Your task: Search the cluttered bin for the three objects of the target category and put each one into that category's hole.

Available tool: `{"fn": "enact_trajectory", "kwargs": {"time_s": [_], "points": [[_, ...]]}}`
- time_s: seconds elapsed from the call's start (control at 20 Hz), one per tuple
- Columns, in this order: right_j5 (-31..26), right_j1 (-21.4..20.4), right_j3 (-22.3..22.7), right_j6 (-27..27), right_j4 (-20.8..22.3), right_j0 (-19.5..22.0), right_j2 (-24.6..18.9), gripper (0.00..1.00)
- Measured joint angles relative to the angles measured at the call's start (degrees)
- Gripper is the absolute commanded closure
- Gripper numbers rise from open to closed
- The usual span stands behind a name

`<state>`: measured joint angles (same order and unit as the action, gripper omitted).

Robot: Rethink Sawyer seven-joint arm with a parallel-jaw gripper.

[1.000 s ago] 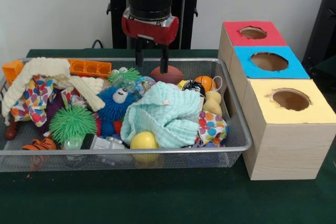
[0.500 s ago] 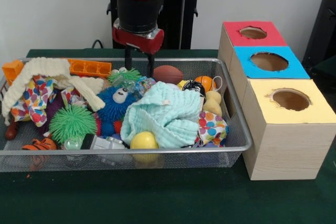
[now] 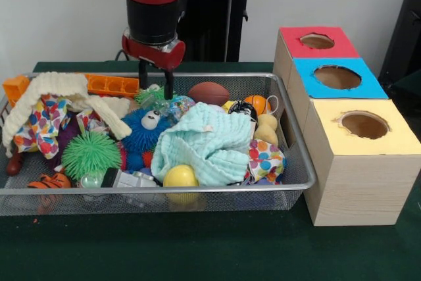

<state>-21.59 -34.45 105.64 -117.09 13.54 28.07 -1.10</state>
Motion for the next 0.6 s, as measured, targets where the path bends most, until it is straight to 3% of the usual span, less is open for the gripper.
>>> {"fn": "enact_trajectory", "kwargs": {"time_s": [0.6], "points": [[3.4,5.7,-1.3,0.0,0.0,0.6,0.1,0.00]]}}
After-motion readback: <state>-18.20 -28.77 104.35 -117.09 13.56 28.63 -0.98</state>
